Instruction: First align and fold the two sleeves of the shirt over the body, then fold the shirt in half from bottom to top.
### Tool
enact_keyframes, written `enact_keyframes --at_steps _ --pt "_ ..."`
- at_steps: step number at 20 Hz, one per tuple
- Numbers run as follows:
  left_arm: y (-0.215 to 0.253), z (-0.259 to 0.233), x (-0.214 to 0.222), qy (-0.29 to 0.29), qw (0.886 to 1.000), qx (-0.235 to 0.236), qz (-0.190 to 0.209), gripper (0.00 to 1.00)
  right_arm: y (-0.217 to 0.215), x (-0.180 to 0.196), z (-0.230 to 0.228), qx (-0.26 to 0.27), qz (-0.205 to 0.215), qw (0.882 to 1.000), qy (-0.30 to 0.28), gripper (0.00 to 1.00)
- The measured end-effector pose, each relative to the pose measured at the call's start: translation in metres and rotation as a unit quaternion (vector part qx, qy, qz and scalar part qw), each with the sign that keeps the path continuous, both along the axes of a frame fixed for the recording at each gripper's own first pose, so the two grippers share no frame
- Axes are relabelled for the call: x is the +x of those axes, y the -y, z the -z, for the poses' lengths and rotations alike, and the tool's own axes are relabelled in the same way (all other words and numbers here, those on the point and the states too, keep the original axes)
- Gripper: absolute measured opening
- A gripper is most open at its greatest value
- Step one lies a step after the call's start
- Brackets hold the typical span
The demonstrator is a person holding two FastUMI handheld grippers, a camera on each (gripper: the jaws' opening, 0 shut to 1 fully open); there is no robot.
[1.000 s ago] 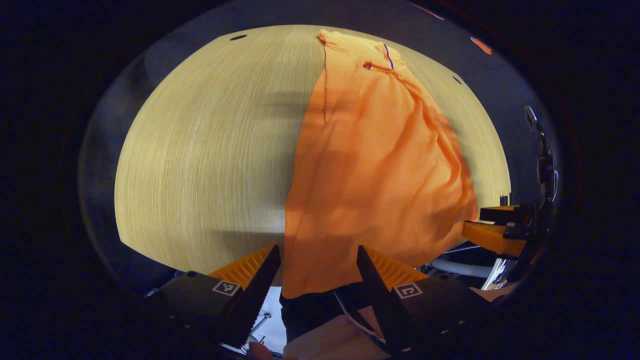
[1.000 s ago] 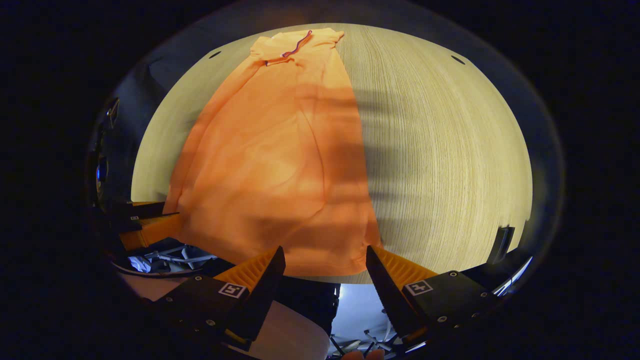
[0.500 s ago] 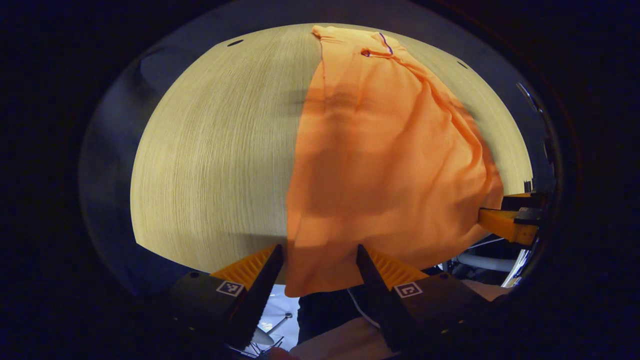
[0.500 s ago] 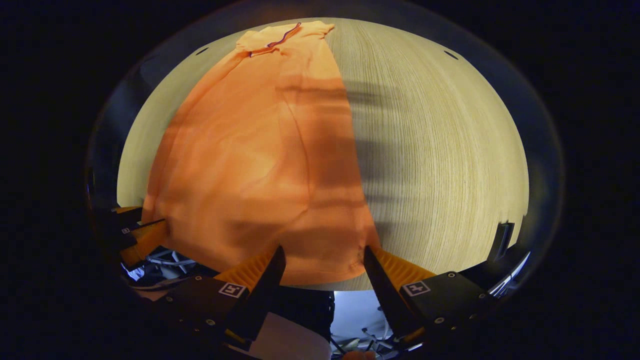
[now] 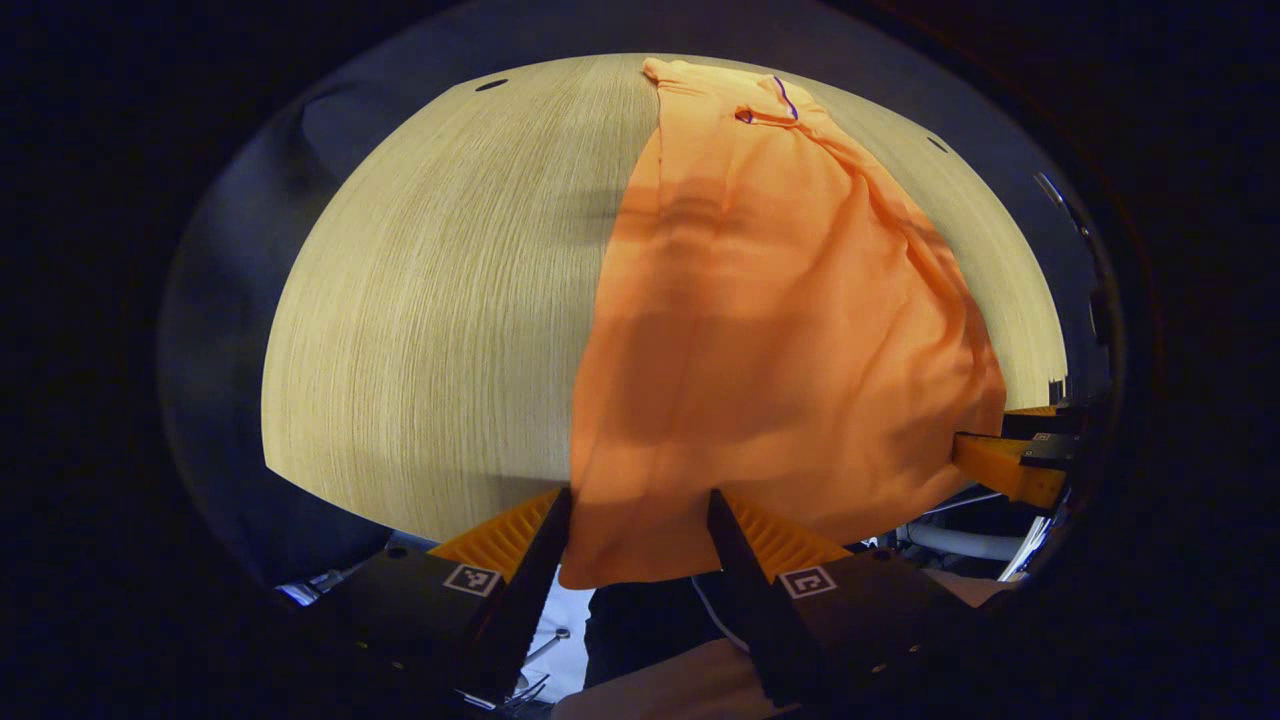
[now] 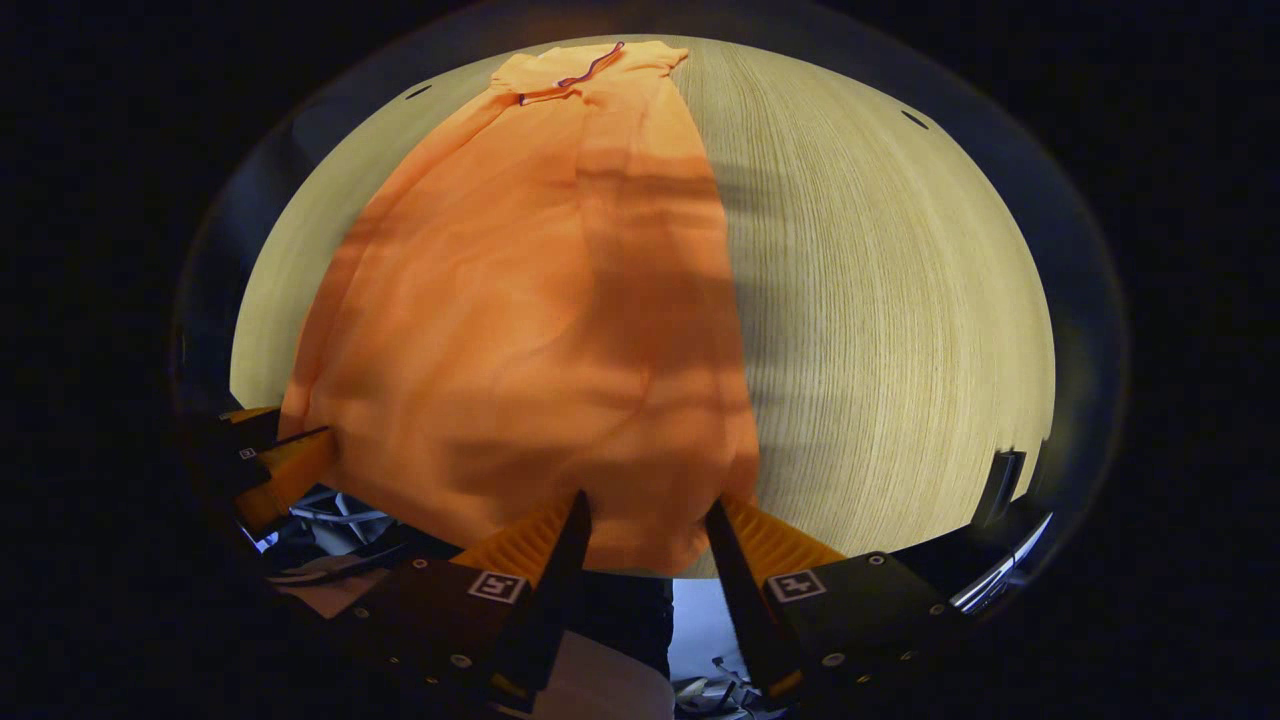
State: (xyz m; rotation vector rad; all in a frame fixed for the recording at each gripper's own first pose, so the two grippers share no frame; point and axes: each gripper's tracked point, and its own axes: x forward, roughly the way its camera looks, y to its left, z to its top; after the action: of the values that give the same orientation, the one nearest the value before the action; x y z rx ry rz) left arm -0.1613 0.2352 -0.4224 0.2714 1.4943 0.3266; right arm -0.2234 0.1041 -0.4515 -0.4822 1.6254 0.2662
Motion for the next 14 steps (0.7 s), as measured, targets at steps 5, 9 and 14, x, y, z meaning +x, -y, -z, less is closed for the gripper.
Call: enact_keyframes --at_steps 5,9,14 --pt "0.004 0.002 0.004 0.013 1.0 -0.024 0.002 0.08 -0.006 -0.006 -0.001 0.017 -0.024 1.0 -0.001 0.22" --pt "0.005 0.001 0.003 0.024 0.998 -0.05 0.011 0.01 -0.01 -0.009 -0.003 0.06 -0.004 0.998 -0.013 0.01" --pt "0.012 -0.004 0.004 0.015 0.995 -0.085 -0.039 0.01 -0.007 0.0 -0.013 0.079 0.047 0.995 -0.025 0.01"
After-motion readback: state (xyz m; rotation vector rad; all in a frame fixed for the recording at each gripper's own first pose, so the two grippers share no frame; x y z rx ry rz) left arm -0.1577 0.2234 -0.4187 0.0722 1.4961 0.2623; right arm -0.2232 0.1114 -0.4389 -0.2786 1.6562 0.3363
